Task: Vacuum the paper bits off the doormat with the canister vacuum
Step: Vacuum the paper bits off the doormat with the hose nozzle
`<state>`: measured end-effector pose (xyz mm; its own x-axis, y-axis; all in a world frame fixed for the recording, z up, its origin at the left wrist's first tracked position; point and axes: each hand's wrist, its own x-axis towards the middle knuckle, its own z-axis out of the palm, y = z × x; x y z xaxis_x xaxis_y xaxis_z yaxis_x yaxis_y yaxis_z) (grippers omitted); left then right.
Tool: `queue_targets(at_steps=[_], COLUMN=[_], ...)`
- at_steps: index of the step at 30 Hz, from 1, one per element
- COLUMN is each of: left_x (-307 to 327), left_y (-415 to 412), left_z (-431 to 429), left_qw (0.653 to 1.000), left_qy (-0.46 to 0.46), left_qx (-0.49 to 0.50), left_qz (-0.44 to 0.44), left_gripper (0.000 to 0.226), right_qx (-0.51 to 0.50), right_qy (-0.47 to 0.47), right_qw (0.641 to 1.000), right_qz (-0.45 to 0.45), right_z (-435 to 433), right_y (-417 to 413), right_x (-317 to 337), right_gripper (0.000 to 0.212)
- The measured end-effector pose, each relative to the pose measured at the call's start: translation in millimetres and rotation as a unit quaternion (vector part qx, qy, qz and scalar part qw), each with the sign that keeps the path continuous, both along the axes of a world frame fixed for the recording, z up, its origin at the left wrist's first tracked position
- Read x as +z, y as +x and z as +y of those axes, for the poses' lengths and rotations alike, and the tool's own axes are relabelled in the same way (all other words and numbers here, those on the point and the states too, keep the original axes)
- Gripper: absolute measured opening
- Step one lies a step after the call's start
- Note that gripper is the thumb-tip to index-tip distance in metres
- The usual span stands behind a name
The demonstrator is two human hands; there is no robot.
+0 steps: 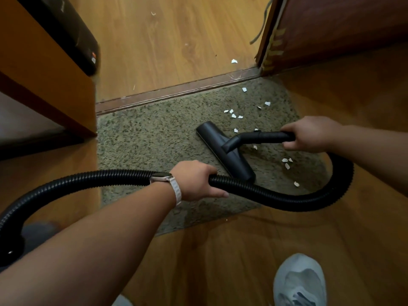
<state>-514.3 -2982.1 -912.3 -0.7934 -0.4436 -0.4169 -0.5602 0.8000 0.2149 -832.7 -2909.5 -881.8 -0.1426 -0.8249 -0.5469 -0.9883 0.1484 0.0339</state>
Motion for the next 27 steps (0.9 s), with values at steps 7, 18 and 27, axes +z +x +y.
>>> queue_targets(at_steps=[7,18,27], left_x=[14.7,36.4,33.8], left_y=[-6.3,-13.0,-21.8], left_z=[-13.4,-1.0,-6.6], left_qw=[0.999,0.991,0.993], left_qy=[0.014,0.078,0.025], left_qx=[-0.051,-0.103,-0.097], left_qz=[-0.004,0.021,0.062], left_gripper=[0.057,0.054,0.057], right_qx=[-0.053,-0.202,-0.267], right_qy=[0.003,0.017,-0.002], right_qw=[0.999,0.979,0.963], right_qz=[0.005,-0.003,-0.036], right_z=[14.6,96.7,128.7], right_y=[14.4,36.7,34.4], right_x=[11.4,46.9,27.0], right_gripper=[0.014,0.015,0.023])
